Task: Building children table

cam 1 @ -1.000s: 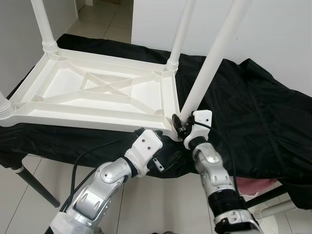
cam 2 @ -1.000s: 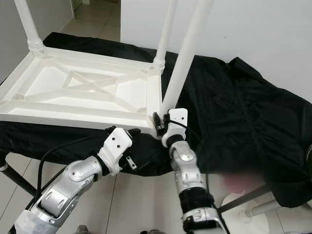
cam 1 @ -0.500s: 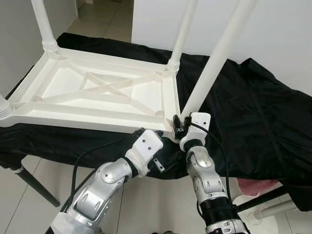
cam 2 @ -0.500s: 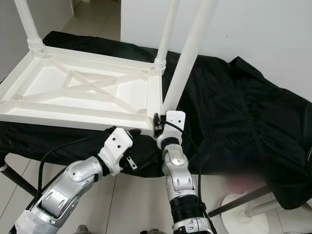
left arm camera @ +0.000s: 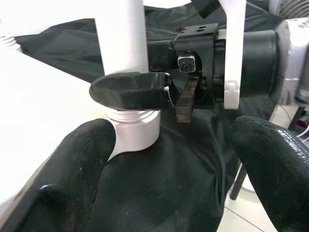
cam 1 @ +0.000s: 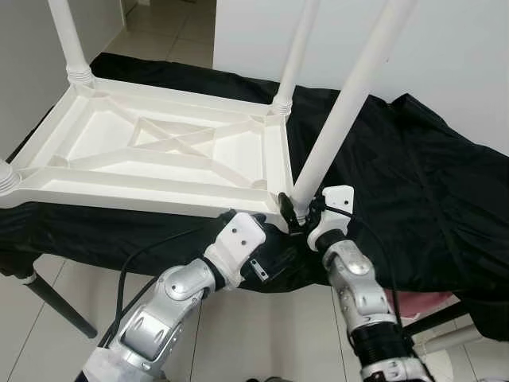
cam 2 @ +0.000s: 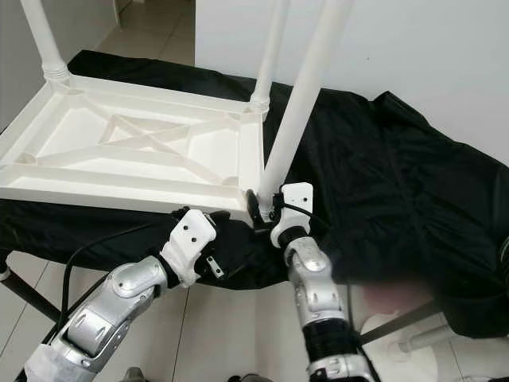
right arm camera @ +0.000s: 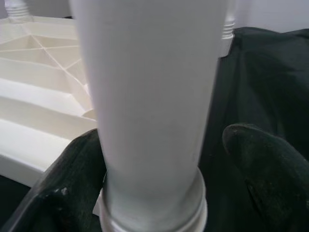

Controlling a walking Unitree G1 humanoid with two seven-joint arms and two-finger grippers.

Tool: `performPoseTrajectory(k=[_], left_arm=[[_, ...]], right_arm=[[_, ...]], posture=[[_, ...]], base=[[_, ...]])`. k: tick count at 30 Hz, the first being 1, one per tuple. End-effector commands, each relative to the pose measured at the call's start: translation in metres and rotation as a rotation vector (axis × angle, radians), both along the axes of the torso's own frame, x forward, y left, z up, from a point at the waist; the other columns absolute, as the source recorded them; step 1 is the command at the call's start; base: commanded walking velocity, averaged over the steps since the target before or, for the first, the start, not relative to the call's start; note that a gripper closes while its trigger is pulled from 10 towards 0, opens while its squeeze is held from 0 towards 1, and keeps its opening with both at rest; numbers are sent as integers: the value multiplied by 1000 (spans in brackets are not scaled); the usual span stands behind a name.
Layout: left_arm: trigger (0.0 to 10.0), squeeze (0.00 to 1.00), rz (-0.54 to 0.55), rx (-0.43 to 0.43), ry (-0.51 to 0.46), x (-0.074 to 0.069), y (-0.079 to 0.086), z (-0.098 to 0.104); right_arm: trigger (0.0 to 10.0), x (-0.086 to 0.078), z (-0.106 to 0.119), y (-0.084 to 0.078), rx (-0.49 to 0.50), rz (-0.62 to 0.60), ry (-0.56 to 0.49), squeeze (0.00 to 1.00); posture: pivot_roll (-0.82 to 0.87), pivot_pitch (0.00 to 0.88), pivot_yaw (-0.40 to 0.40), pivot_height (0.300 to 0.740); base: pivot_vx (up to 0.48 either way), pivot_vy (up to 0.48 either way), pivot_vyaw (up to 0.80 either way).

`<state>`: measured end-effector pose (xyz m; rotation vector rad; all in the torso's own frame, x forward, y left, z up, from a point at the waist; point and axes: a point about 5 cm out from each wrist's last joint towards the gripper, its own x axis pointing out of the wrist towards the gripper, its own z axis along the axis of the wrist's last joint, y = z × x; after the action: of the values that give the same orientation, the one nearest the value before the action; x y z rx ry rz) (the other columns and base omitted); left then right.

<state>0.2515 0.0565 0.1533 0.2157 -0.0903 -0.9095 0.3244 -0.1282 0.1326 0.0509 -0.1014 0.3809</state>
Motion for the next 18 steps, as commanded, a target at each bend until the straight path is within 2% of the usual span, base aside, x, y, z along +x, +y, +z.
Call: performPoseTrajectory(k=[1,3,7,9,15,16,18], left_arm=[[10000,0,-62,2,10,-4,-5,-1],[10000,0,-62,2,9,-4,-5,-1],[10000,0,-64,3,9,-4,-5,-1],[10000,0,-64,5,7,-3,-5,0],[10000,0,-56,7,2,-2,-3,1],[10000,0,-54,7,1,-2,-3,1],[10000,0,-52,6,0,-2,-3,1]], right_arm=[[10000,1,-2,-3,-2,32,0,0],[10000,5,0,-3,-49,104,-19,0],[10000,10,2,-2,-67,164,-32,0],[10000,16,5,3,-92,251,-41,0],[10000,26,10,8,-142,313,-45,0],[4157,27,10,7,-147,321,-42,0],[4157,28,9,6,-151,332,-41,0]], posture=[[69,90,-143,740],[69,90,-143,740],[71,87,-137,740],[74,87,-138,740],[88,80,-140,740],[92,78,-142,740],[92,78,-142,740]], base=[[0,0,0],[0,0,0],[0,0,0],[0,0,0],[0,0,0],[0,0,0],[0,0,0]])
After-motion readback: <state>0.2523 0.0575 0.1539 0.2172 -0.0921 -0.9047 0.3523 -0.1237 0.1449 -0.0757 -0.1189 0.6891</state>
